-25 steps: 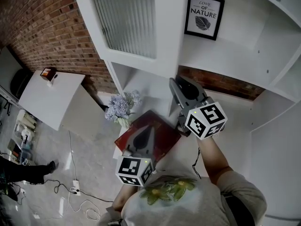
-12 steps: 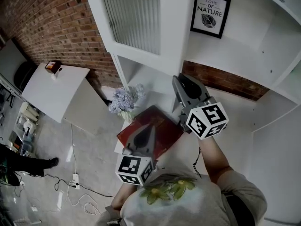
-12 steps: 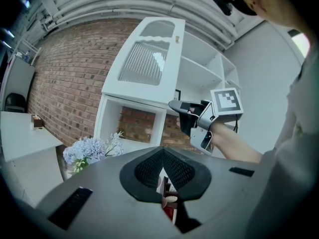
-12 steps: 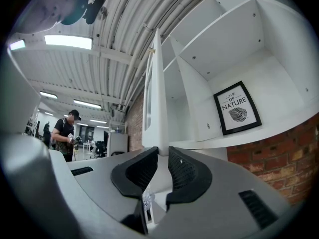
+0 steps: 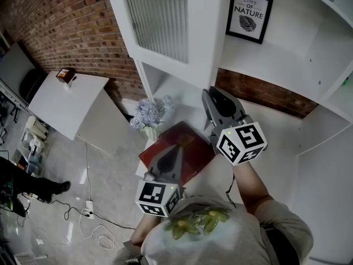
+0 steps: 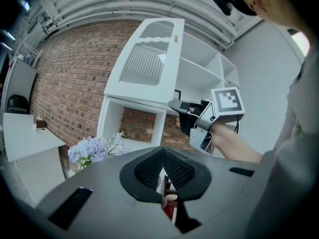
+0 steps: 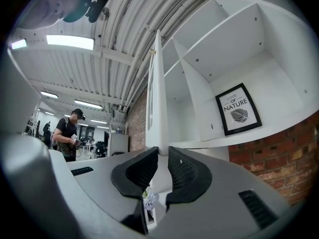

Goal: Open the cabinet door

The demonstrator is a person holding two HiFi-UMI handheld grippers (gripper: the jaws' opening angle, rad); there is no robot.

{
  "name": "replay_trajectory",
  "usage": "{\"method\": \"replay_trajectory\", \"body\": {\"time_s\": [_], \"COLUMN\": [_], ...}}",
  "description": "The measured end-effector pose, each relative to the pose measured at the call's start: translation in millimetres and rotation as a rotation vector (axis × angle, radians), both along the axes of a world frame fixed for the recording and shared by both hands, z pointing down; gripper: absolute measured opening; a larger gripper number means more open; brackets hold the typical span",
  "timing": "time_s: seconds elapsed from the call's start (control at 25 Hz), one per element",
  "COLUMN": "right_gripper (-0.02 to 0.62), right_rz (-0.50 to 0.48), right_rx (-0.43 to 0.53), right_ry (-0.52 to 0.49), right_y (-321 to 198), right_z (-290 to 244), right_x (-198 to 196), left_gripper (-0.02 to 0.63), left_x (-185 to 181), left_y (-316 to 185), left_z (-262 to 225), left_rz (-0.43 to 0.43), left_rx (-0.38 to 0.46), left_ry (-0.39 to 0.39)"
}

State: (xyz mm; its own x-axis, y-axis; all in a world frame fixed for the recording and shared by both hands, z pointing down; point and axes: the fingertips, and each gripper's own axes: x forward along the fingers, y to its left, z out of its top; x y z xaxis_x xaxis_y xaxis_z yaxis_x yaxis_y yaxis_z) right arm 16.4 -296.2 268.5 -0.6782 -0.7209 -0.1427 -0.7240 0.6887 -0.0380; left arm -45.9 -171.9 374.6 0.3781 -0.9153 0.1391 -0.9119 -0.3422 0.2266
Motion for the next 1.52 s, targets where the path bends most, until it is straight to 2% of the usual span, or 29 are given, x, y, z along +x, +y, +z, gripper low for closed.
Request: {"method": "replay_trajectory", "body": {"time_s": [0.96,1.52], "right_gripper": [0.071,0.067], "right_rz": [-0.023,-0.043], "right_rx": [0.005,0.002], "right_ry": [0.007,0.045], "right_y": [23,36], "right_z": [-1,0], "right_x": [-11,-19], "left_gripper": [0.011,0.011], "left_x": [4,13], "left_y": [19,29], "left_z": [-1,-2], "left_rz": [-0.044,-0.043], "left_rx": [0.001,0.004], "left_ry": [0.002,0.012]}}
